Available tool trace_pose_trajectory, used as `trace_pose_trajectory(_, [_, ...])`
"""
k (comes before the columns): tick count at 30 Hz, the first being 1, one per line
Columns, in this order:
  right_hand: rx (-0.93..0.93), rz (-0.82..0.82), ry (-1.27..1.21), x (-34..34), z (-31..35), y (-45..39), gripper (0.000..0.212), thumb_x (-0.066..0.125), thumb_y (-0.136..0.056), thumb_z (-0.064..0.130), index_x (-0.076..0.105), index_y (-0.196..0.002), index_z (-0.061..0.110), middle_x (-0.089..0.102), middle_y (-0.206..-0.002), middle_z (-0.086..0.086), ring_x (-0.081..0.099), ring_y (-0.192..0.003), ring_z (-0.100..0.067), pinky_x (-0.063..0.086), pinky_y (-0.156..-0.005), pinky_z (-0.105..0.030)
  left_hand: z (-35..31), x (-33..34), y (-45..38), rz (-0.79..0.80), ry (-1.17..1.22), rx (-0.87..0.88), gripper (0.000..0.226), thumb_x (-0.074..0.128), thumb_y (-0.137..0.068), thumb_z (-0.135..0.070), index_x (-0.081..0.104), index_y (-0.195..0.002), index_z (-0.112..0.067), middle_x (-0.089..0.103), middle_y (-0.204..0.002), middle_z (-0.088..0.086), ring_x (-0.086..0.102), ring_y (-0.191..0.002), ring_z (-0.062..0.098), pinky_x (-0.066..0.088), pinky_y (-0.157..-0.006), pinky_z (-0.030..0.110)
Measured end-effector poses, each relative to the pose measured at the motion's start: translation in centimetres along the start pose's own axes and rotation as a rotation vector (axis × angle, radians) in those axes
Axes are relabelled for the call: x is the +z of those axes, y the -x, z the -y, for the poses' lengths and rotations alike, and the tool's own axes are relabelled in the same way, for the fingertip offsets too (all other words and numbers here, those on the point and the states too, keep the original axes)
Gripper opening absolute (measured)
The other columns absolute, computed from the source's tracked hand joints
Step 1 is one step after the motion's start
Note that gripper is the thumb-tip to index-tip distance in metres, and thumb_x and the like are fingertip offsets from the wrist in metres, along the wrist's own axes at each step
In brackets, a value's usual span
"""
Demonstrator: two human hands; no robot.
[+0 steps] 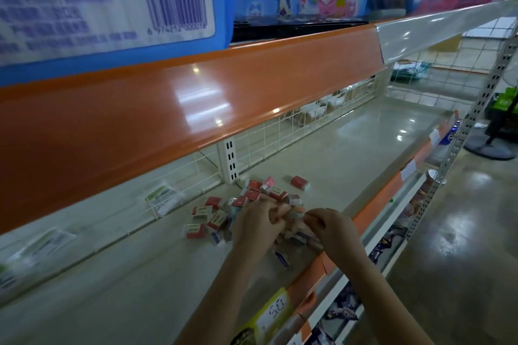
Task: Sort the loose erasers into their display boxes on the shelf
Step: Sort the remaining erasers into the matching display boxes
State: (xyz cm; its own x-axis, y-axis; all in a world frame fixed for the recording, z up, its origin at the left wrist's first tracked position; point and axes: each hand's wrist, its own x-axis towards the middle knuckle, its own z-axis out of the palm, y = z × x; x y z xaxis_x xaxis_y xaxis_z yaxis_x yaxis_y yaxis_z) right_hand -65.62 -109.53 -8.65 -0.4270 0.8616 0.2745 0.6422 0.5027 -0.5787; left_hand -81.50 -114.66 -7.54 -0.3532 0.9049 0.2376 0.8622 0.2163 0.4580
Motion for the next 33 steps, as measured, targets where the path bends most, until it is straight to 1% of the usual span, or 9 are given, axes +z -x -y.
trace_pose_trajectory(2, [0.022,-0.01,-0.153,-0.6,1.1,0.3,0.014,0.059,-0.09,0.021,0.071,-0.096,0.016,0.068,-0.083,0.005,0.058,-0.07,-0.001,0.043,-0.062,-0.011,0.5,-1.3,0.5,0.006,0.126,-0.046,0.026,0.059,-0.086,-0.033,0.066,-0.11,-0.027,0.064,-0.088,-0.013,0.058,-0.08,0.006,0.045,-0.066,0.022])
trace_pose_trajectory(4, [0.065,0.01,-0.319,-0.6,2.1,0.4,0.012,0.059,-0.089,0.016,0.071,-0.094,0.017,0.067,-0.08,0.005,0.061,-0.071,-0.003,0.047,-0.064,-0.012,1.4,-2.9,1.3,0.008,0.222,-0.105,0.023,0.057,-0.089,-0.033,0.068,-0.108,-0.027,0.065,-0.081,-0.011,0.058,-0.073,0.005,0.042,-0.059,0.018])
trace_pose_trajectory(7, [0.136,0.086,-0.63,0.1,4.1,0.7,0.021,0.058,-0.089,0.011,0.068,-0.078,0.025,0.071,-0.077,-0.006,0.068,-0.073,-0.02,0.055,-0.072,-0.032,3.3,-4.9,2.9,-0.022,0.341,-0.211,0.017,0.055,-0.089,-0.03,0.07,-0.094,-0.023,0.06,-0.073,-0.006,0.056,-0.07,0.01,0.036,-0.055,0.019])
trace_pose_trajectory(10, [0.191,0.167,-0.875,1.4,6.8,1.5,0.021,0.058,-0.089,0.007,0.068,-0.075,0.02,0.07,-0.076,-0.008,0.069,-0.069,-0.013,0.057,-0.067,-0.022,5.4,-7.1,5.6,-0.084,0.45,-0.368,0.024,0.055,-0.08,-0.038,0.065,-0.073,-0.018,0.051,-0.058,-0.006,0.049,-0.062,0.013,0.032,-0.051,0.02])
trace_pose_trajectory(13, [0.218,0.282,-1.038,3.2,10.0,2.6,0.017,0.058,-0.088,0.008,0.07,-0.077,0.012,0.071,-0.076,-0.01,0.07,-0.072,-0.016,0.056,-0.067,-0.021,7.4,-9.8,9.1,-0.156,0.573,-0.47,0.017,0.061,-0.085,-0.024,0.072,-0.075,-0.014,0.047,-0.045,-0.01,0.041,-0.046,0.003,0.028,-0.046,0.018])
trace_pose_trajectory(19, [0.148,0.501,-1.134,6.7,17.6,5.6,0.015,0.057,-0.088,0.007,0.07,-0.081,0.008,0.071,-0.075,-0.008,0.069,-0.074,-0.017,0.056,-0.068,-0.023,10.5,-16.1,16.8,-0.251,0.573,-0.554,0.023,0.061,-0.087,-0.018,0.068,-0.066,-0.018,0.048,-0.04,-0.013,0.035,-0.04,0.001,0.026,-0.044,0.016])
trace_pose_trajectory(24, [0.085,0.647,-1.146,9.4,24.7,10.0,0.011,0.061,-0.085,0.004,0.07,-0.09,0.008,0.072,-0.082,-0.009,0.07,-0.077,-0.02,0.056,-0.068,-0.025,13.5,-21.5,23.5,-0.283,0.537,-0.561,0.023,0.063,-0.085,-0.031,0.067,-0.069,-0.016,0.05,-0.045,-0.018,0.041,-0.043,-0.004,0.029,-0.047,0.01])
trace_pose_trajectory(27, [0.095,0.7,-1.159,10.8,28.8,12.7,0.01,0.062,-0.084,0.002,0.068,-0.091,0.003,0.071,-0.084,-0.015,0.07,-0.076,-0.022,0.058,-0.068,-0.025,16.0,-24.4,27.3,-0.308,0.5,-0.568,0.025,0.066,-0.079,-0.042,0.069,-0.069,-0.02,0.052,-0.048,-0.016,0.04,-0.045,-0.003,0.03,-0.048,0.013])
trace_pose_trajectory(33, [0.0,0.775,-1.074,13.0,36.0,18.0,0.009,0.061,-0.084,-0.002,0.065,-0.092,-0.001,0.068,-0.087,-0.017,0.07,-0.073,-0.019,0.057,-0.066,-0.023,21.2,-29.2,35.2,-0.317,0.44,-0.596,0.018,0.061,-0.089,-0.027,0.068,-0.073,-0.022,0.057,-0.053,-0.018,0.046,-0.049,-0.006,0.032,-0.05,0.01])
